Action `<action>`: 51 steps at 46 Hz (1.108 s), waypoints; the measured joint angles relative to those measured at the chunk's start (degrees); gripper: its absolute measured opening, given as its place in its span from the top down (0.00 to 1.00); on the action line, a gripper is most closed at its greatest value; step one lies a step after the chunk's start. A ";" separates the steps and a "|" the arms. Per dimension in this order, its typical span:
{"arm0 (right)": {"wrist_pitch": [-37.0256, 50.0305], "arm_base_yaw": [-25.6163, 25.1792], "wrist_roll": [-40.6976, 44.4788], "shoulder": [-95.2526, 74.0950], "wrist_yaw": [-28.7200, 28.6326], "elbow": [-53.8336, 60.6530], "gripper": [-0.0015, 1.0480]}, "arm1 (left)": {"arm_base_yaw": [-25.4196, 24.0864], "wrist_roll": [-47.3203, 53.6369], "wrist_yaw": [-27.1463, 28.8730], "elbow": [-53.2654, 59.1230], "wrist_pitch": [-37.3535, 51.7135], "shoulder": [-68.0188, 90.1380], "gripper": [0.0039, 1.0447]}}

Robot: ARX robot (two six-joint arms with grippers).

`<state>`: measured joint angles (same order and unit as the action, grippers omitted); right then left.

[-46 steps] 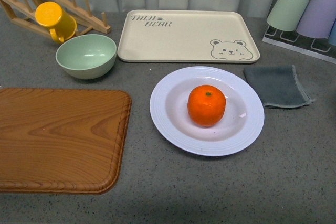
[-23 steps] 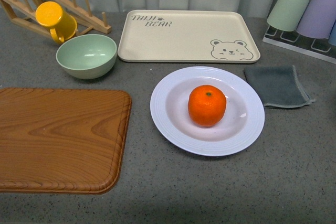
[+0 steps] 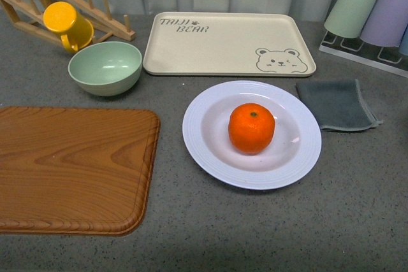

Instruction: Place orange and plate with both arms

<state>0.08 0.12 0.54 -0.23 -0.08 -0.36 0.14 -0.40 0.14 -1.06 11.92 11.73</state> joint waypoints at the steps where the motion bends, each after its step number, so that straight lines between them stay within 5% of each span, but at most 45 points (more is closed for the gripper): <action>1: 0.00 0.00 0.00 0.00 0.00 0.00 0.09 | 0.00 0.00 0.00 0.00 -0.28 -0.31 0.96; 20: 0.00 0.00 0.00 -0.02 0.00 0.00 0.09 | 0.00 -0.04 -0.13 -0.02 -11.82 -11.41 0.96; 25: -0.22 0.31 0.37 -0.17 1.29 -0.02 0.09 | 0.00 0.00 -0.13 -0.02 -11.89 -11.45 0.78; 29: 1.01 4.50 2.21 -6.67 16.61 -0.31 0.09 | 0.00 0.00 0.00 -0.02 -11.89 -11.47 0.61; 33: 6.86 4.28 1.46 -14.45 16.57 -0.31 0.09 | 0.00 0.00 -0.02 -0.02 -11.89 -11.50 0.44; 42: 22.88 -0.17 -6.10 -40.24 4.85 -3.39 0.09 | 0.00 0.02 -0.02 -0.02 -11.89 -11.50 0.05; 51: 31.34 -8.55 -22.95 -73.20 -14.80 -11.47 0.09 | 0.00 0.13 -0.02 -0.02 -11.89 -11.50 0.06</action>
<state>31.42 -8.43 -22.41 -73.43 -14.87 -11.84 0.14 -0.27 0.12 -1.08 0.03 0.23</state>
